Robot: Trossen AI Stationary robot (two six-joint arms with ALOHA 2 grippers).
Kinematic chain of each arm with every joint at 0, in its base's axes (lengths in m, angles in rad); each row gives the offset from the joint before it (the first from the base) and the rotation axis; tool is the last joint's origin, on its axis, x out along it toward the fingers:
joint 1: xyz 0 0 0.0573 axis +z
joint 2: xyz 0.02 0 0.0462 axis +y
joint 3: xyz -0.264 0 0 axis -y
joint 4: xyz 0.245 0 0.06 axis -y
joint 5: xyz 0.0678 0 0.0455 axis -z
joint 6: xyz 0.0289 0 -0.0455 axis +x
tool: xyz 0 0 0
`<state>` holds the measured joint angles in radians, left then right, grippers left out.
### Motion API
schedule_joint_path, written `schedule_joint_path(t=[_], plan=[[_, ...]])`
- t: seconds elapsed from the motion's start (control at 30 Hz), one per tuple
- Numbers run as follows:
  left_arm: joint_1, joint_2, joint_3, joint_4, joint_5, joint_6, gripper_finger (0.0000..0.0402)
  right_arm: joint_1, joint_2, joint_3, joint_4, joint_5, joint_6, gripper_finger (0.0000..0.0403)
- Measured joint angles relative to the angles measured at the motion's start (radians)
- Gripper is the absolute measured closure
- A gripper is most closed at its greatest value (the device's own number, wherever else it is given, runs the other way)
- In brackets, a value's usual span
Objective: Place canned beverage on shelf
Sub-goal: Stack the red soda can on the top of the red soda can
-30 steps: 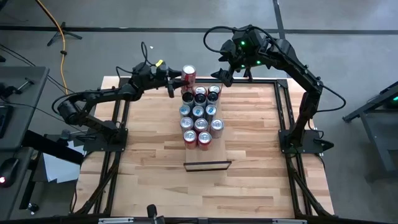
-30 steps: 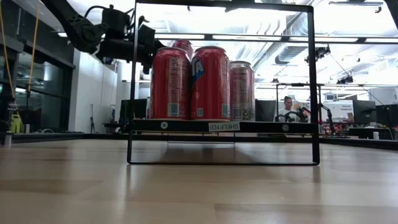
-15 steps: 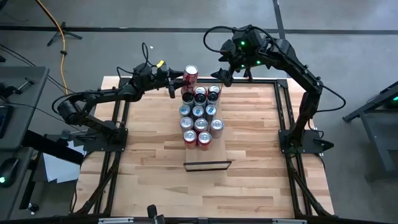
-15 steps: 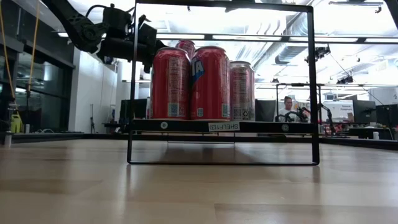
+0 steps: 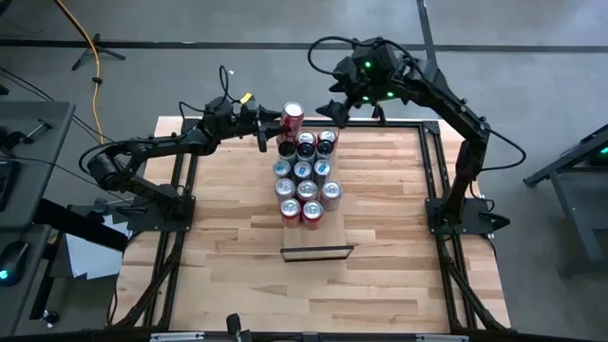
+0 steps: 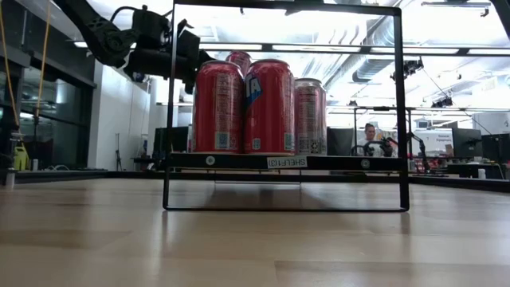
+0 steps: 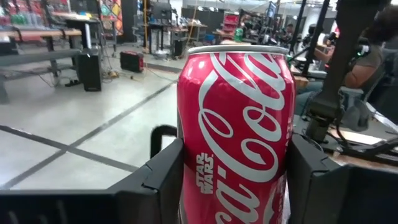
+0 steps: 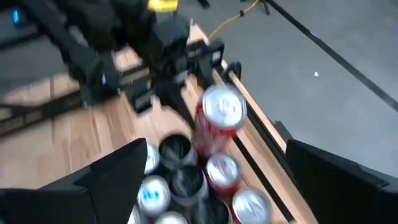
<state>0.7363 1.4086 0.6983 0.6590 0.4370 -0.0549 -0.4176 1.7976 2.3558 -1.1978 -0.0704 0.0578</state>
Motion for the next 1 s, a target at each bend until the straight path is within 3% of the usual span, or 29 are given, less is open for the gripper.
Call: schedule_joint_path(t=[0.23, 0.7, 0.87, 1.0], plan=[[-0.001, 0.000, -0.001, -0.020, 0.006, -0.004, 0.0247, 0.007, 0.072, -0.049, 0.194, 0.012, 0.103, 0.0034], [0.000, 0.000, -0.002, -0.020, 0.002, 0.013, 0.0247, -0.010, 0.147, -0.049, 0.218, -0.020, 0.107, 0.0043], [0.000, 0.001, -0.002, -0.020, 0.000, 0.015, 0.0247, -0.010, 0.148, -0.049, 0.185, 0.010, 0.099, 0.0086], [0.000, 0.001, -0.002, -0.020, -0.001, 0.015, 0.0247, -0.010, 0.161, -0.049, 0.193, 0.041, 0.099, 0.0157]])
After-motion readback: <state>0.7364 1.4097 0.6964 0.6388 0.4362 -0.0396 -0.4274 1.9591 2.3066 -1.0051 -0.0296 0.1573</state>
